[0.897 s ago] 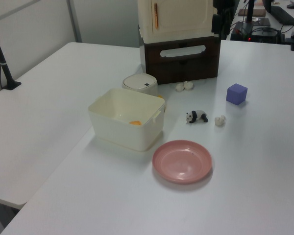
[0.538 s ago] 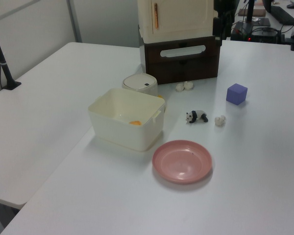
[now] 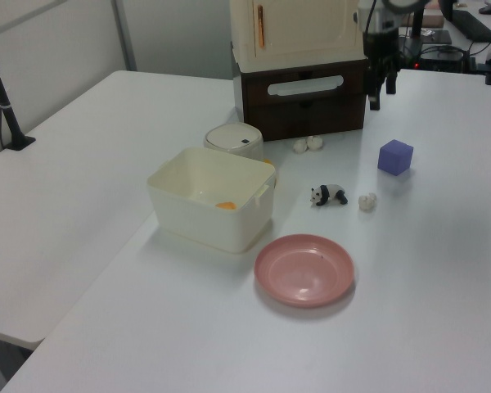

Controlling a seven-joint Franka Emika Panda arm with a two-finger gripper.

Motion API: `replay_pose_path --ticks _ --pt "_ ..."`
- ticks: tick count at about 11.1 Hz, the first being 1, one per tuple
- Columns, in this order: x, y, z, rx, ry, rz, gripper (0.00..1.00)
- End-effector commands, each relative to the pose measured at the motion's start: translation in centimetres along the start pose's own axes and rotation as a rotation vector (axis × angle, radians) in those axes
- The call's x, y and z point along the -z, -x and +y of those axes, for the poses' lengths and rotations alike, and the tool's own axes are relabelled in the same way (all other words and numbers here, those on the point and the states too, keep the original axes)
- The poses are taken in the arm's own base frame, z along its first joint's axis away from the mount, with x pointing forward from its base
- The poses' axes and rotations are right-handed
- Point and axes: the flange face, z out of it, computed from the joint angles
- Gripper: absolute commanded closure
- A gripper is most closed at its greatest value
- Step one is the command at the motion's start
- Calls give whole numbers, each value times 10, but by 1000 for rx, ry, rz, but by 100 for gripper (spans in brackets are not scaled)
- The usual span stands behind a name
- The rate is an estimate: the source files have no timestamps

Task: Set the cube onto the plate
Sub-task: 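Move the gripper down over the purple cube, then close the gripper on the purple cube and lift it, then carry the held cube over to the pink plate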

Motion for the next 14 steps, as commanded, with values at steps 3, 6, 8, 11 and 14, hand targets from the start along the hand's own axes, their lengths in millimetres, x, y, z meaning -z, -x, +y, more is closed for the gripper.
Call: replay_pose_path --ticks 3,6,8,11,14 --pt "-77 8 35 -64 14 38 0" --pt "-133 3 50 -87 26 43 0" --pt "-162 -4 51 -79 47 50 0" --pt "-167 -8 57 -83 59 61 22" --pt "-157 -4 61 -90 58 33 92"
